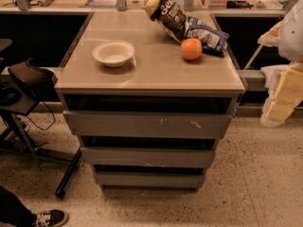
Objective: Open middle drawer
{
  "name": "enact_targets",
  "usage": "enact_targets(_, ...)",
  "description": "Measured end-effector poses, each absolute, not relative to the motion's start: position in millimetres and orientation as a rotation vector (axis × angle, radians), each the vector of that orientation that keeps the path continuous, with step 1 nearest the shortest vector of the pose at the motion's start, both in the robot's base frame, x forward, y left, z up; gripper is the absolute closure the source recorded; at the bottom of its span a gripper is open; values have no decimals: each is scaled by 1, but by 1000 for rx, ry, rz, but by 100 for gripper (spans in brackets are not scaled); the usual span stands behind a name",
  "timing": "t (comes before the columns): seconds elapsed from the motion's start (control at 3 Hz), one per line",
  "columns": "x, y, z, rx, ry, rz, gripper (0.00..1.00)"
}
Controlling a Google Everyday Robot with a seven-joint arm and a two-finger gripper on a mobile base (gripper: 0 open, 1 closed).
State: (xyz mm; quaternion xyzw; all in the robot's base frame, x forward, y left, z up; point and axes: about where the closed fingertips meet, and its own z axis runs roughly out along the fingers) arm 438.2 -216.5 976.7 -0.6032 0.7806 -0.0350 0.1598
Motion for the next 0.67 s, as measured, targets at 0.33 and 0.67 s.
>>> enact_targets(0.33, 438, -217, 977, -1724, 2230, -100, 0)
enact_targets(0.67, 433, -214, 964, -1724, 2196, -83, 0)
